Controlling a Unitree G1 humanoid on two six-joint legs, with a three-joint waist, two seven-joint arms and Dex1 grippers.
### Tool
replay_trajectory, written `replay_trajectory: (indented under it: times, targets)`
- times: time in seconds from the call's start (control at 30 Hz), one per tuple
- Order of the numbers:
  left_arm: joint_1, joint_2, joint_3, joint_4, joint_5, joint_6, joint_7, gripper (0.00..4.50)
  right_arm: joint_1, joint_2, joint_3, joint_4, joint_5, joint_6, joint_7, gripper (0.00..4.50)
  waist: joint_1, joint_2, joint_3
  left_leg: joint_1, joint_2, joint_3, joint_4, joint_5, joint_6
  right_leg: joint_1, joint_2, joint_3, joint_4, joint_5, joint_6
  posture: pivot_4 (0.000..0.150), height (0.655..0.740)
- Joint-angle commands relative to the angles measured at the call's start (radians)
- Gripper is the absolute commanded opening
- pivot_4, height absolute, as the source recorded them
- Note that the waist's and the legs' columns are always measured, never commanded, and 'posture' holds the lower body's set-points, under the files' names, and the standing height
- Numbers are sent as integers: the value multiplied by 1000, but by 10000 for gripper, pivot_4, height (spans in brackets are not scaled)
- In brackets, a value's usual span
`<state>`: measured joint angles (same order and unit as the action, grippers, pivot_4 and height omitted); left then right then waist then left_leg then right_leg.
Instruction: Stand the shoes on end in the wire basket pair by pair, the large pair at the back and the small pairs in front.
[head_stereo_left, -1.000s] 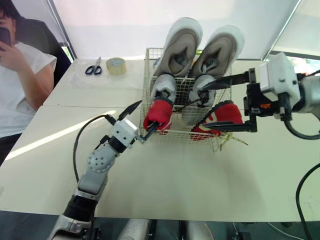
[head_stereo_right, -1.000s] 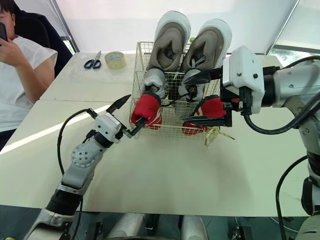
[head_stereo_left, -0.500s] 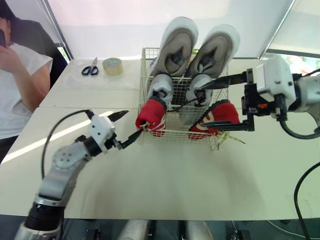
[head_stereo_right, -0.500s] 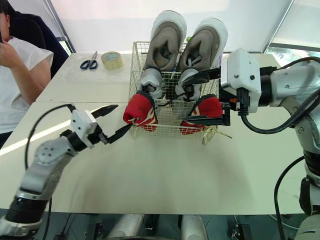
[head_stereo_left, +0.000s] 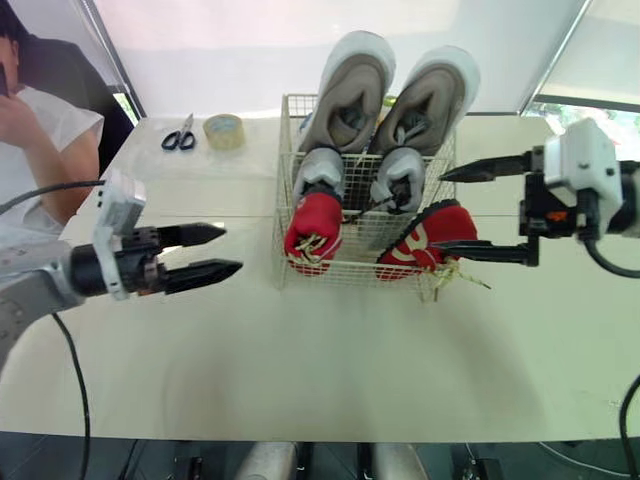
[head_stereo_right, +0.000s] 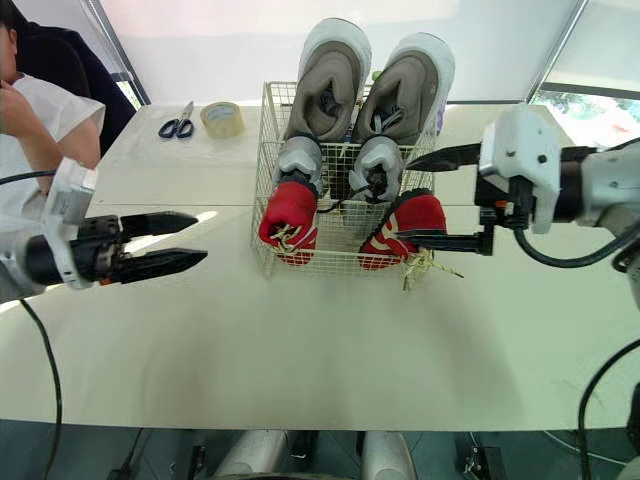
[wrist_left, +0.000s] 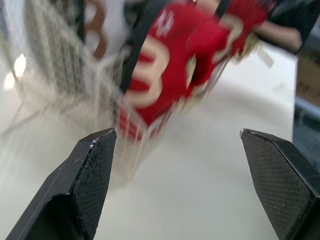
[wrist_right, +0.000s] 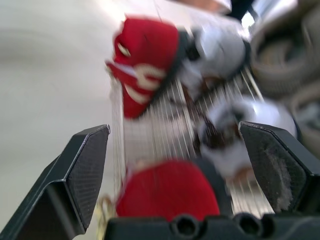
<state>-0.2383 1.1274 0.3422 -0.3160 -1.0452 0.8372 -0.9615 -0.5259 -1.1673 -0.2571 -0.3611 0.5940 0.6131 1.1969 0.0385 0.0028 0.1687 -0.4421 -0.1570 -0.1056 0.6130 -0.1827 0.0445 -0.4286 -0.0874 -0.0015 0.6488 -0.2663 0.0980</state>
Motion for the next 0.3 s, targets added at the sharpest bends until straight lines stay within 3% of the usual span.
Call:
replay_trajectory:
  times: [0.03, 0.3]
  targets:
    - [-22, 25, 33, 20, 48, -33, -54, 40631, 56, -38, -103, -33, 13, 23, 1, 45000, 1, 0, 0, 0, 0, 0, 0, 0, 0, 0, 0, 0, 0, 0, 0, 1500, 7400]
    - [-82, 30, 5, 83, 137, -72, -147, 40631, 246, -51, -290, -70, 21, 85, 4, 45000, 0, 1, 0, -1, 0, 1, -3, 0, 0, 0, 0, 1, -1, 0, 0, 1500, 7400]
